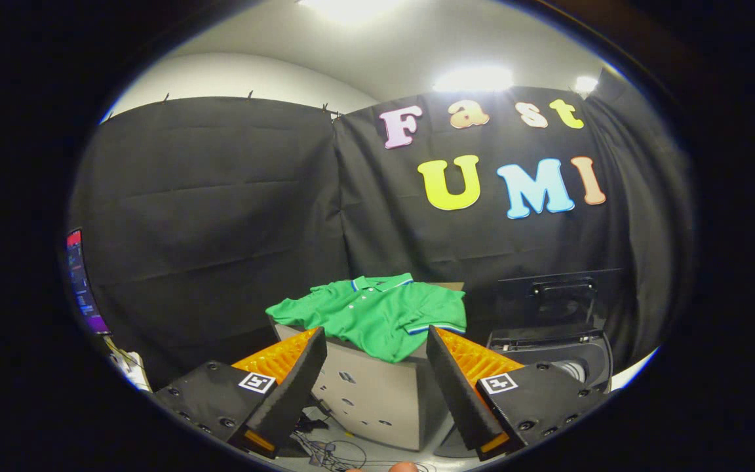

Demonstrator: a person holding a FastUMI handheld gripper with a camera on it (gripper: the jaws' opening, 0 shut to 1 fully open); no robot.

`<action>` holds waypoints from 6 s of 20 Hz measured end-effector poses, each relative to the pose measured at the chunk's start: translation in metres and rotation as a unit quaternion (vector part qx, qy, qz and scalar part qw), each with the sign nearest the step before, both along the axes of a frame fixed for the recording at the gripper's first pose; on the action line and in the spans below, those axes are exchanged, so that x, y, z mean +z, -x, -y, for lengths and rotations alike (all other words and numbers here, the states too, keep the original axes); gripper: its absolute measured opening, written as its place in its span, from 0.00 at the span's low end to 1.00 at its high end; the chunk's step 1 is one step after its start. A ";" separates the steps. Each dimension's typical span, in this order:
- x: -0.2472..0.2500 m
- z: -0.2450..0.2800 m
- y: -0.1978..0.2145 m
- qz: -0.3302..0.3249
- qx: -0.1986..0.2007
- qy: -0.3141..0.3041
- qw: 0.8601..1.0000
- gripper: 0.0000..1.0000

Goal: Pull open the drawer, take out the items inside it, and place them on the countertop above the cabinet.

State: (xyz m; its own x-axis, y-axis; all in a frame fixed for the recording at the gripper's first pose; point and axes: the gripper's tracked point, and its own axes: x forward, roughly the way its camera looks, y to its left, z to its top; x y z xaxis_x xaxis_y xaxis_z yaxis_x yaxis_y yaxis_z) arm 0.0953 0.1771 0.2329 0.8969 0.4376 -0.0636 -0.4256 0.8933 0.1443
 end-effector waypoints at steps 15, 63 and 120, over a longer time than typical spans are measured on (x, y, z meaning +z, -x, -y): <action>-0.048 -0.153 -0.196 -0.225 -0.011 0.060 0.972 0.97; 0.121 -0.118 -0.203 -0.107 0.031 0.001 0.994 0.01; -0.164 0.331 -0.221 -0.214 -0.158 0.007 0.964 0.01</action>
